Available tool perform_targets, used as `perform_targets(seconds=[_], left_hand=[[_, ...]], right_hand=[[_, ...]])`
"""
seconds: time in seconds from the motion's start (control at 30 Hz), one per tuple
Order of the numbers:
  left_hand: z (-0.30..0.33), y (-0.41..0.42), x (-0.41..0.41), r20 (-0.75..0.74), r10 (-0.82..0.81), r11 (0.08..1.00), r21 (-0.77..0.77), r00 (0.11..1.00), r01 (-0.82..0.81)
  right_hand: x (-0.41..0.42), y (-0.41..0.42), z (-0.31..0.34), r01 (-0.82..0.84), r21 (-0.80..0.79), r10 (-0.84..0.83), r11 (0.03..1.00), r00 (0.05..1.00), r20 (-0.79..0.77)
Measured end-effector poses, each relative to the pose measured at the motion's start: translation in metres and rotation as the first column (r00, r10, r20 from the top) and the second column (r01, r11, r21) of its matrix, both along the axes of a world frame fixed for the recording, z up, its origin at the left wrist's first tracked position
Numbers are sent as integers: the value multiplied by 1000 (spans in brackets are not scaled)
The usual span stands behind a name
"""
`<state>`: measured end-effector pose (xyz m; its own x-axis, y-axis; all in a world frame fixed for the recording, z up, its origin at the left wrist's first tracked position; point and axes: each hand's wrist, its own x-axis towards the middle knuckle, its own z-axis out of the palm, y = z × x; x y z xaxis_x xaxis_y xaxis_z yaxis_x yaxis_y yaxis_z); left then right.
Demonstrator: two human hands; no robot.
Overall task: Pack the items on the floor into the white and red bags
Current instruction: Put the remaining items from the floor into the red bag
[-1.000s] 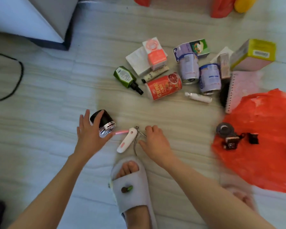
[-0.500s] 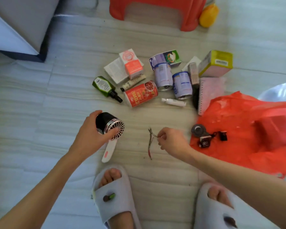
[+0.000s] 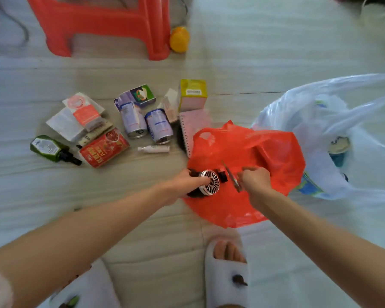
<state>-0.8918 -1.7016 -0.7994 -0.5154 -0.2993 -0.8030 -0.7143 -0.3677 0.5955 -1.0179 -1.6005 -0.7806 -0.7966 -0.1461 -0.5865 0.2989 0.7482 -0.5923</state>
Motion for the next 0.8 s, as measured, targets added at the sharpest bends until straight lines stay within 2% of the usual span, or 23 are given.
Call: perform_targets(seconds=[0.13, 0.23, 0.33, 0.4, 0.47, 0.53, 0.63, 0.8], left_hand=[[-8, 23, -25, -22, 74, 997, 9, 997, -73], [-8, 23, -23, -98, 105, 994, 11, 990, -105], [-9, 11, 9, -132, -99, 971, -228, 986, 67], [-10, -2, 42, -64, -302, 854, -461, 951, 240], [-12, -16, 83, 3, -384, 734, -606, 924, 307], [-14, -28, 125, 57, -305, 700, -663, 951, 264], [-21, -42, 194, 191, -49, 684, -709, 980, 172], [-39, -49, 284, 422, 246, 767, -635, 873, 91]], right_hand=[[-2, 2, 7, -48, -24, 47, 999, 998, -34], [7, 2, 15, -238, 29, 240, 971, 961, -138], [21, 4, 18, -429, 76, 435, 900, 879, -195], [34, 5, 16, -557, 104, 566, 824, 799, -202], [48, 2, 14, -681, 148, 696, 717, 691, -192], [62, -8, 10, -783, 197, 807, 590, 562, -179], [87, -34, 1, -879, 250, 912, 407, 372, -176], [142, -89, -36, -931, 259, 957, 259, 210, -201]])
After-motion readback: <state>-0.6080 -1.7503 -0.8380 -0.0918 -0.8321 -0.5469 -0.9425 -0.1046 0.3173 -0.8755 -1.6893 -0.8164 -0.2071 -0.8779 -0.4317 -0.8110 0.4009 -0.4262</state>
